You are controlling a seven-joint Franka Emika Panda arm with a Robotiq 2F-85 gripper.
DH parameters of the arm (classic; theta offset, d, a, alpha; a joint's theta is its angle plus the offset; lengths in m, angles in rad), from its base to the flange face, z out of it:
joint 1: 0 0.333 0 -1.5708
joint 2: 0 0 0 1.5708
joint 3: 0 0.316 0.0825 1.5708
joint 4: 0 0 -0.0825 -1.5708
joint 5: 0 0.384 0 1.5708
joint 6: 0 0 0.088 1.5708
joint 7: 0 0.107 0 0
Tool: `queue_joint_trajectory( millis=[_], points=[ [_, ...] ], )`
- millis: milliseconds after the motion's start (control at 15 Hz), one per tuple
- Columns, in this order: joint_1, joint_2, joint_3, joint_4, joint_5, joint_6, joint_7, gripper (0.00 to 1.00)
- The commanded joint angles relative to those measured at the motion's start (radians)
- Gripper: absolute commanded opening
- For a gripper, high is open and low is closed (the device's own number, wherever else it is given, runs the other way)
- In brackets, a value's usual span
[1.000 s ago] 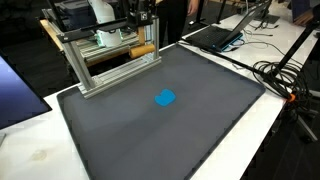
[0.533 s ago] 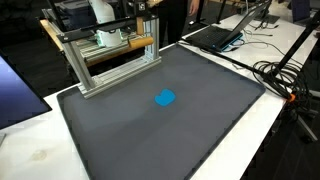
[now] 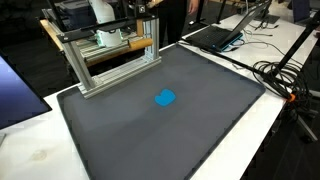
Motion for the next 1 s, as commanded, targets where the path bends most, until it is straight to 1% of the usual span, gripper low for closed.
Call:
queue_joint_trajectory(
  millis=[0,400,600,933],
  points=[
    [0.015,-0.036,-0.006,-0.049,-0.012,0.028,-0.025,0.22],
    [0.027,-0.055,-0.007,-0.11,-0.007,0.098,-0.054,0.22],
    [0.03,-0.072,-0.014,-0.134,-0.001,0.099,-0.075,0.22],
    [0.027,-0.098,-0.023,-0.153,-0.004,0.068,-0.102,0.22]
  ],
)
